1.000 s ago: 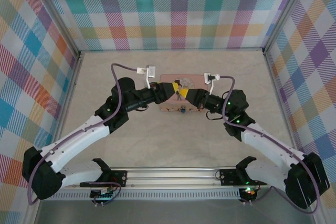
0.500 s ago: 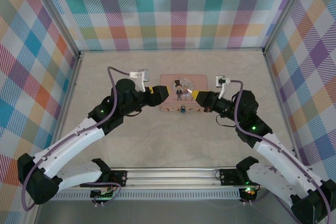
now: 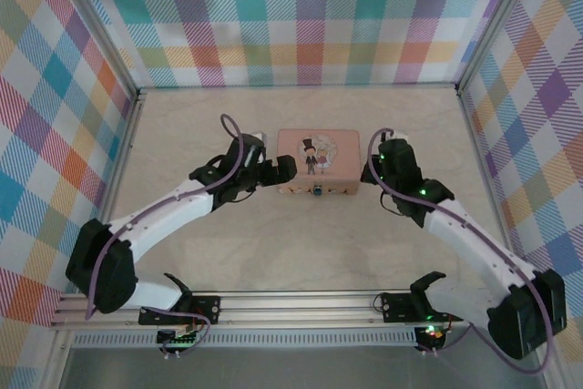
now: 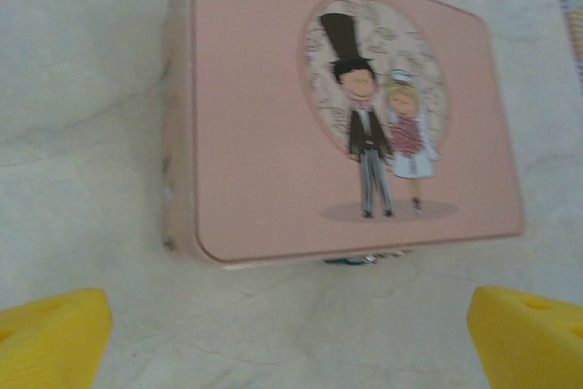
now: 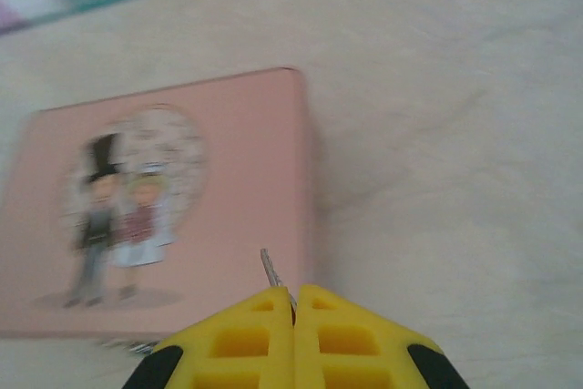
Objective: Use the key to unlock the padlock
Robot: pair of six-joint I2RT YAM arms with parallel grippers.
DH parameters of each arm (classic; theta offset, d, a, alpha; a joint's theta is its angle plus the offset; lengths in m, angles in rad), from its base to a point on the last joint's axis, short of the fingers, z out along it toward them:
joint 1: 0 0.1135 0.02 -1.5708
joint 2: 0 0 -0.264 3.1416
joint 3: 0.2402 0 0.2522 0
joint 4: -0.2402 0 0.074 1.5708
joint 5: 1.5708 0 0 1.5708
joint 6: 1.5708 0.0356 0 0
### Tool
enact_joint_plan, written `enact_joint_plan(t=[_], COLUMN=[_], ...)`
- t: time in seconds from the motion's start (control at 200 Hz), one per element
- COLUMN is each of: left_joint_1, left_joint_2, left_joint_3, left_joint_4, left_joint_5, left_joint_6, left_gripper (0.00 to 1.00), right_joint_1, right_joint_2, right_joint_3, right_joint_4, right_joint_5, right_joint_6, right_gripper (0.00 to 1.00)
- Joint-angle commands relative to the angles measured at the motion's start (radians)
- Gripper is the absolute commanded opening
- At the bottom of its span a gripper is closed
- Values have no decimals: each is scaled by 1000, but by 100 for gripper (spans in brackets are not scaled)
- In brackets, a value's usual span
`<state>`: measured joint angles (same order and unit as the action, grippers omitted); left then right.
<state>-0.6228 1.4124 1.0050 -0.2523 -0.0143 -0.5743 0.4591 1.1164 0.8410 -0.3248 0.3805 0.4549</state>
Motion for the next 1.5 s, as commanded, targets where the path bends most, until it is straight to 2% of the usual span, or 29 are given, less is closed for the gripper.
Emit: enact_joint_plan(t=[0.0, 0.185, 0.355, 0.565, 0.835, 0.945, 1.19, 1.38, 1.495], left_joint_1=[34, 90, 107, 116, 150, 176, 193, 176, 137], left_joint_2=[59, 181, 253, 316, 352, 308, 105, -47, -128], left_joint_3=[50, 77, 122, 169, 195, 170, 42, -115, -213], left_joint_4=[23, 118, 165, 178, 188, 182, 153, 176, 208], left_joint_5=[-15, 66, 128, 165, 186, 153, 97, 193, 238], left_joint_6=[12, 1, 8, 12, 7, 3, 27, 28, 36], left_gripper=[100, 100, 100, 99, 98, 100, 100, 100, 100], right_joint_1=[-57, -88, -88, -72, 2, 33, 53, 45, 21], right_joint_2=[85, 257, 366, 417, 435, 420, 402, 369, 356], right_joint_3=[50, 93, 134, 135, 126, 115, 100, 172, 245], right_joint_4=[-37, 23, 38, 59, 58, 55, 58, -53, -84], right_joint_5=[109, 98, 65, -11, -40, -50, -90, 25, 42], right_joint_6=[-5, -33, -43, -32, -4, 19, 48, 19, -26], right_gripper=[0, 0, 0, 0, 0, 0, 0, 0, 0])
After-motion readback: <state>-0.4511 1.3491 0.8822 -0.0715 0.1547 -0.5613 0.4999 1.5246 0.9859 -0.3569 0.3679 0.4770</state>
